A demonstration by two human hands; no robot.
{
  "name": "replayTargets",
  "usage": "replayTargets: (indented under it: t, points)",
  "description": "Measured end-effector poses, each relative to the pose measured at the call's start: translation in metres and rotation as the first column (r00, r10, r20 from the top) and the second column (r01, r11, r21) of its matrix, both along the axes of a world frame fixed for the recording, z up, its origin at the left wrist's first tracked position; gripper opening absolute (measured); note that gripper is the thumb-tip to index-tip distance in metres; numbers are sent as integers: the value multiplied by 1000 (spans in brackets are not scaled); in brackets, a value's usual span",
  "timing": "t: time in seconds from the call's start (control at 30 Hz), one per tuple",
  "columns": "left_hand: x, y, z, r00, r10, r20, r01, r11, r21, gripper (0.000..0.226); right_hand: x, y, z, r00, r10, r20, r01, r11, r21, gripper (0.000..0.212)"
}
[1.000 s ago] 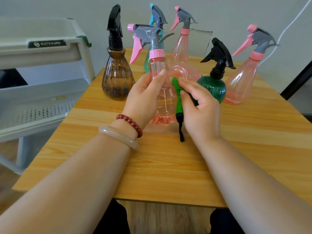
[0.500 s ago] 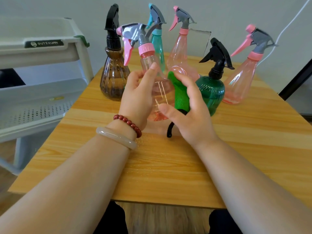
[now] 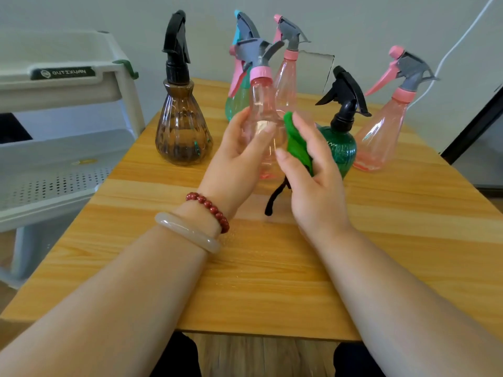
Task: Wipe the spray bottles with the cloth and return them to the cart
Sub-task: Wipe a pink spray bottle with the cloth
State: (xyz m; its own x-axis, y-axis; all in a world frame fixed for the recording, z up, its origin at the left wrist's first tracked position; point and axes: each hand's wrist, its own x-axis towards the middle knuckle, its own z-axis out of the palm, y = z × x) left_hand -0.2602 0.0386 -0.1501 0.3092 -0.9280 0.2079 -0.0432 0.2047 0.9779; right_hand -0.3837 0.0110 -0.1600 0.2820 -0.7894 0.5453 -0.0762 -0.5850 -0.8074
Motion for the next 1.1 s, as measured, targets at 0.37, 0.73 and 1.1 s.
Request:
replayTargets:
  t: [0.37,0.73,1.1]
  points:
    - [-6,4,2,993,-48,-104,44,998,-38,44,-12,-11,4,985,-163,54,171,962,-215,31]
    - [-7,5,2,998,-10,68,11,1000,-10,39,-7,-15,0,965,-261,35,259,915,-309,29]
    - [3,3,2,999,19,35,-18,999,-28,42,0,-8,-1,987,-158,-15,130,860,-494,22]
